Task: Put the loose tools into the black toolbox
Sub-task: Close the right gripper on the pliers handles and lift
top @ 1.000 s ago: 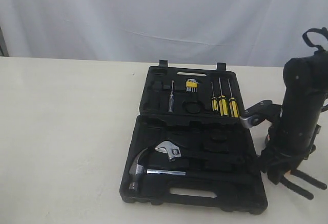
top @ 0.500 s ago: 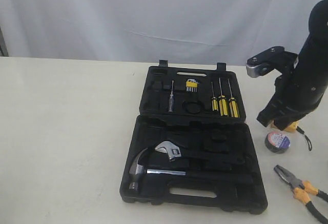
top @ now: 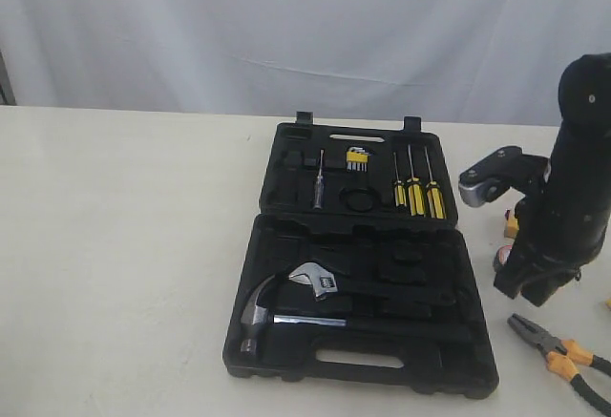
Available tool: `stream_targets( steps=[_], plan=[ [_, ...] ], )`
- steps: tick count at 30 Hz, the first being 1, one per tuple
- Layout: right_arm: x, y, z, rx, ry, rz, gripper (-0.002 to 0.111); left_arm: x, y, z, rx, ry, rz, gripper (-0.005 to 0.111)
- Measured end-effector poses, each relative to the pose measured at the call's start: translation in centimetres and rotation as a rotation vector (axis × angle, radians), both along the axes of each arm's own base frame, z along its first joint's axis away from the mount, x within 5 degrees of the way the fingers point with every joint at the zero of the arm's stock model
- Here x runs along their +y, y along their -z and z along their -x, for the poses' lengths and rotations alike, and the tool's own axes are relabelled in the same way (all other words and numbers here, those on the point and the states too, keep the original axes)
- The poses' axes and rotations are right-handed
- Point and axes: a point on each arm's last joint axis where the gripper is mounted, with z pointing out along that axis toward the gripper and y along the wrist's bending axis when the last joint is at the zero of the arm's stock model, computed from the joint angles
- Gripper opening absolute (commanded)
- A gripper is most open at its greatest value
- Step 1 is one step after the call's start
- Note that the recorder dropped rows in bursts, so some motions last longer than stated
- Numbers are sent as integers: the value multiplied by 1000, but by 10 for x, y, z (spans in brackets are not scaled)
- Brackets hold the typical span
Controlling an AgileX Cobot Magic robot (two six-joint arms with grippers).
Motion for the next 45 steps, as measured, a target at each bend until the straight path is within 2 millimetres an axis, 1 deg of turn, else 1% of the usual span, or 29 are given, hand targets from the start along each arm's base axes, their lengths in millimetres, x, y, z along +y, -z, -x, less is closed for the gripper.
stream_targets(
  steps=[2, 3, 4, 6, 9, 11, 16, 17, 18, 20, 21, 25, 31, 32, 33, 34, 35, 36, 38, 39, 41, 43, 45],
  plan=[
    [1, 8, 5, 11, 18, 3, 76, 0, 0, 0, 0, 0, 0, 0],
    [2, 14, 9, 20, 27, 0, 78, 0, 0, 0, 0, 0, 0, 0],
    [2, 17, 12, 24, 29, 0, 77, 0, 0, 0, 0, 0, 0, 0],
    [3, 26, 18, 29, 34, 4, 71, 0, 0, 0, 0, 0, 0, 0],
    [2, 34, 23, 23, 40, 32, 60, 0, 0, 0, 0, 0, 0, 0],
    [1, 37, 25, 23, 38, 48, 59, 0, 0, 0, 0, 0, 0, 0],
    [0, 43, 30, 25, 31, 72, 59, 0, 0, 0, 0, 0, 0, 0],
    [-1, 44, 31, 22, 29, 78, 61, 0, 0, 0, 0, 0, 0, 0],
    [-1, 45, 31, 20, 32, 81, 64, 0, 0, 0, 0, 0, 0, 0],
    [-1, 45, 32, 17, 45, 86, 75, 0, 0, 0, 0, 0, 0, 0],
    [-1, 45, 32, 17, 51, 88, 78, 0, 0, 0, 0, 0, 0, 0],
    [-9, 50, 33, 26, 97, 85, 76, 0, 0, 0, 0, 0, 0, 0],
    [-16, 72, 35, 107, 118, 76, 75, 0, 0, 0, 0, 0, 0, 0],
    [-16, 73, 34, 114, 118, 75, 73, 0, 0, 0, 0, 0, 0, 0],
    [-16, 76, 35, 133, 120, 72, 67, 0, 0, 0, 0, 0, 0, 0],
    [-16, 78, 34, 148, 122, 70, 61, 0, 0, 0, 0, 0, 0, 0],
    [-16, 80, 34, 163, 126, 65, 50, 0, 0, 0, 0, 0, 0, 0],
    [-16, 82, 35, 182, 128, 62, 27, 0, 0, 0, 0, 0, 0, 0],
    [-16, 84, 36, 252, 129, 61, 0, 0, 0, 0, 0, 0, 0, 0],
    [-17, 85, 37, 306, 129, 65, 1, 0, 0, 0, 0, 0, 0, 0],
    [-18, 84, 37, 346, 127, 63, 0, 0, 0, 0, 0, 0, 0, 0],
    [-17, 82, 36, 330, 125, 45, 0, 0, 0, 0, 0, 0, 0, 0],
    [-16, 74, 29, 247, 145, 30, 0, 0, 0, 0, 0, 0, 0, 0]
  ],
)
